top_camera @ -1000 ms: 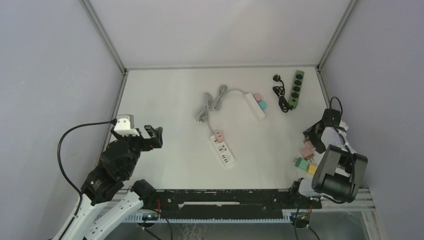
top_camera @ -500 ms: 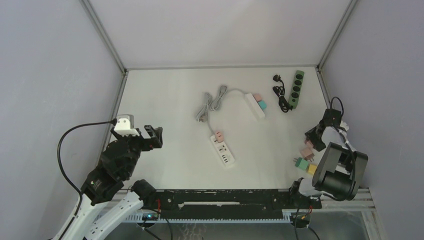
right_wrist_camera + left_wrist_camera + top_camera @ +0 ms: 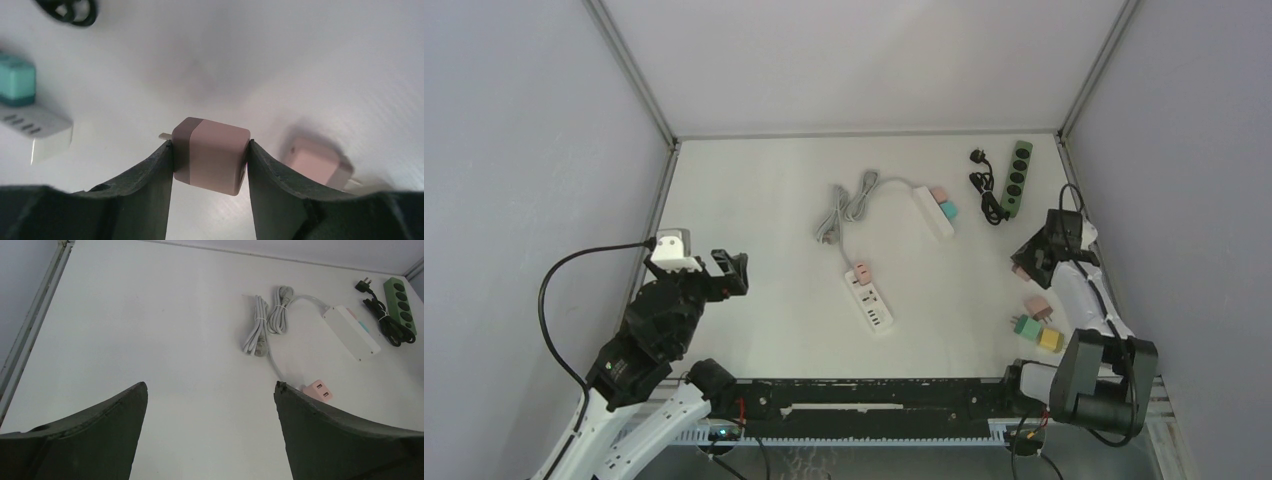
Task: Insert the plug
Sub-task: Pick up the plug from the center of the board, then adjust the plug.
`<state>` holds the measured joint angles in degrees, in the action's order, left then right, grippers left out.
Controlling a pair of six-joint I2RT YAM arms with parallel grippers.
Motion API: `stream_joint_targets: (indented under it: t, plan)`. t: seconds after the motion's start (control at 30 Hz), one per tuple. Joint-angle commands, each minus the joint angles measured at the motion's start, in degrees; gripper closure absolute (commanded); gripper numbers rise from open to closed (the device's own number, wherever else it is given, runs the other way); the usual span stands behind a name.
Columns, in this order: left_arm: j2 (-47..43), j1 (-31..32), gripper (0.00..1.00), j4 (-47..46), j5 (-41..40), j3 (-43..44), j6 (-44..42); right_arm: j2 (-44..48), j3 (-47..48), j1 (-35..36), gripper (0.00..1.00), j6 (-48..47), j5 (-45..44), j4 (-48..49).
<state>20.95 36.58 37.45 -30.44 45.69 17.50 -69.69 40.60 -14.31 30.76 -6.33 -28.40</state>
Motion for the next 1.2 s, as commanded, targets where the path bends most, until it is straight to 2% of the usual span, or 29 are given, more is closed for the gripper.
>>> stream_joint_targets:
  t: [0.0, 0.23, 0.7, 1.17]
  plan:
    - [0.9, -1.3, 0.0, -2.6, 0.2, -1.5, -0.9, 3.2, 0.9, 6.5, 0.61, 0.4, 0.9, 0.1]
    - [4.0, -1.5, 0.0, -2.7, 4.8, -0.6, 0.5, 7.3, 0.9, 19.9, 0.62, -0.3, 0.7, 3.6]
    - [10.7, -1.5, 0.0, -2.3, 15.9, 2.3, 6.6, 11.7, 0.9, 43.5, 0.63, -15.2, 4.9, 14.8]
    - [23.9, -1.4, 0.0, -6.1, 33.8, 6.3, 9.2, 13.0, 0.9, 57.4, 0.62, -32.2, 12.9, 21.2]
